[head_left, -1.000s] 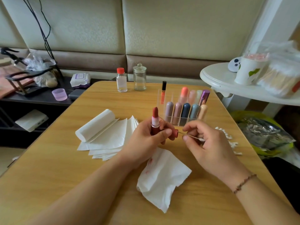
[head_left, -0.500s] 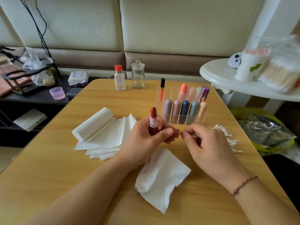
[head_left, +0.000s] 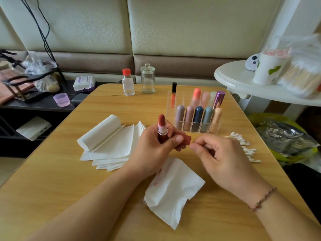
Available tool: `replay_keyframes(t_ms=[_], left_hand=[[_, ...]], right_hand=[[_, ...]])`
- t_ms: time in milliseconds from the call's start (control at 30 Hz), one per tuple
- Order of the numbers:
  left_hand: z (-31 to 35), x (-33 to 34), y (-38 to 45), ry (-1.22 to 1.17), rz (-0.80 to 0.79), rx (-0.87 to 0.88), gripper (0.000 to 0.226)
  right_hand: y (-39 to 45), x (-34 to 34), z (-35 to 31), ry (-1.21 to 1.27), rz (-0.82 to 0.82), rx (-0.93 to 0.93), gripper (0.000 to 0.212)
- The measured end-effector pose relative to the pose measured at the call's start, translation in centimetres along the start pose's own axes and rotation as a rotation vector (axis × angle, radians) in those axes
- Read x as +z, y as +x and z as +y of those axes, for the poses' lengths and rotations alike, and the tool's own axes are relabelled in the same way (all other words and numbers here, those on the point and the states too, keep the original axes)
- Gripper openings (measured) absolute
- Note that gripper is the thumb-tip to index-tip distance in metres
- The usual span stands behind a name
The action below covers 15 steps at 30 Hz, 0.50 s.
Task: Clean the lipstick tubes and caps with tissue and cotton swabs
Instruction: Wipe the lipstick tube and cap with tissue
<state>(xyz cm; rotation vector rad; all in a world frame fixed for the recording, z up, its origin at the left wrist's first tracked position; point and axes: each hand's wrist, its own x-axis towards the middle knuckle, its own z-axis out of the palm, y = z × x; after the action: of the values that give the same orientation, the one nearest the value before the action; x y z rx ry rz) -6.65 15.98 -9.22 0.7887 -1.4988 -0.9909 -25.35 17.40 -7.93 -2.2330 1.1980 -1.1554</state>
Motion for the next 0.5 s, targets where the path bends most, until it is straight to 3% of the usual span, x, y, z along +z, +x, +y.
replay_keyframes(t_ms=[100,233,333,500], left_hand=[[0.10,-0.05,0.09,0.036,-0.025,0.001,0.018],[0.02,-0.13,0.00,0.052,-0.039,0.012,0.022],[0.19,-0.05,0.01,0.058,-0.045,0.018,0.017],[0.36,0.07,-0.01,0.084,-0.067,0.020,0.019]], right_hand=[[0.12,-0.15,0.19,0.095,0.032,0.044,0.031],[0.10,-0.22,0.41,0.023,-0.025,0.044,0.021],[0.05,-0.27,0.51,0.158,-0.024,0.067,0.026],[0.09,0.00,0.36,0.069,-0.022,0.047,0.024]])
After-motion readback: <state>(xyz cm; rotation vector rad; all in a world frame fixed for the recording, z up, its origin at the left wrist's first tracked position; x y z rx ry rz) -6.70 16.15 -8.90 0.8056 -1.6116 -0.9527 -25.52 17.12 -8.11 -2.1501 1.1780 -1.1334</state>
